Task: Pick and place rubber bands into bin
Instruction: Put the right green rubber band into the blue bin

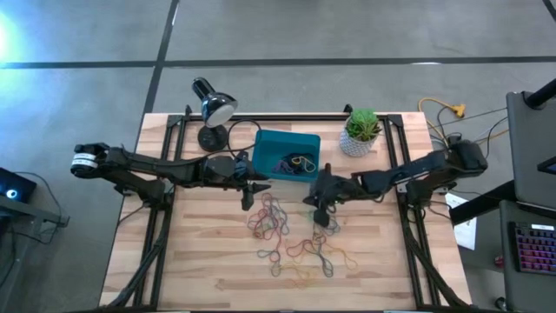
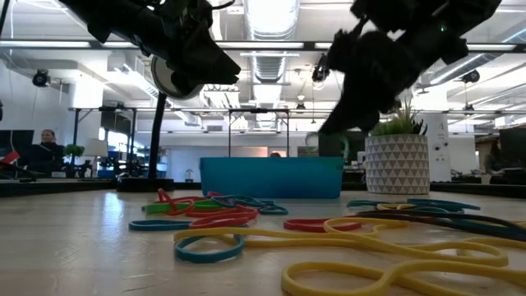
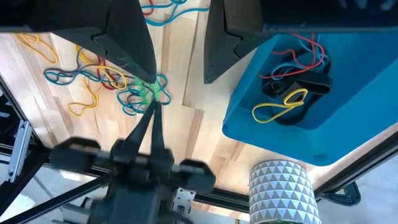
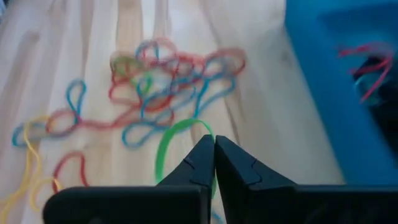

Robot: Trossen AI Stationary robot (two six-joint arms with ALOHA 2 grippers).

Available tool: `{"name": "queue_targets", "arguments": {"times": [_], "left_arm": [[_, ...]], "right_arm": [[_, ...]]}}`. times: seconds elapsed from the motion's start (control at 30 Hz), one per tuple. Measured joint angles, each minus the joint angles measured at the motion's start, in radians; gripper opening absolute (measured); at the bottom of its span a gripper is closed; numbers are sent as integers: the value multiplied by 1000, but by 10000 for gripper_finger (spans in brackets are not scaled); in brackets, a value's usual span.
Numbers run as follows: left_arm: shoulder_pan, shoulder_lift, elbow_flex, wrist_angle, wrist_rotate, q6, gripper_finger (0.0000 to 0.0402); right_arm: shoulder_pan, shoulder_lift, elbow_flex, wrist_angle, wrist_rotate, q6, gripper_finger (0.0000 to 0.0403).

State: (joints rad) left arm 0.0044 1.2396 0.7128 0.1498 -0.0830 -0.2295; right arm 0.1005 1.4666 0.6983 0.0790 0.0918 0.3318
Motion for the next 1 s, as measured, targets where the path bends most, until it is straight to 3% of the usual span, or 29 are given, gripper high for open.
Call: {"name": "queue_targets", "arguments": {"times": [0.23, 0.43, 0.7, 1.0], "left_arm": [[0, 0, 0, 1, 0, 0, 118], [0, 0, 0, 12, 0, 0, 118], [0, 0, 0, 26, 0, 0, 118], [0, 0, 0, 26, 0, 0, 118]], "right_arm": [[-13, -108, 1, 4, 200, -55, 8], [-108, -126, 2, 7, 333, -55, 8], [-251, -16, 4, 86, 305, 7, 8], [-323, 133, 112, 84, 221, -5, 9]]}}
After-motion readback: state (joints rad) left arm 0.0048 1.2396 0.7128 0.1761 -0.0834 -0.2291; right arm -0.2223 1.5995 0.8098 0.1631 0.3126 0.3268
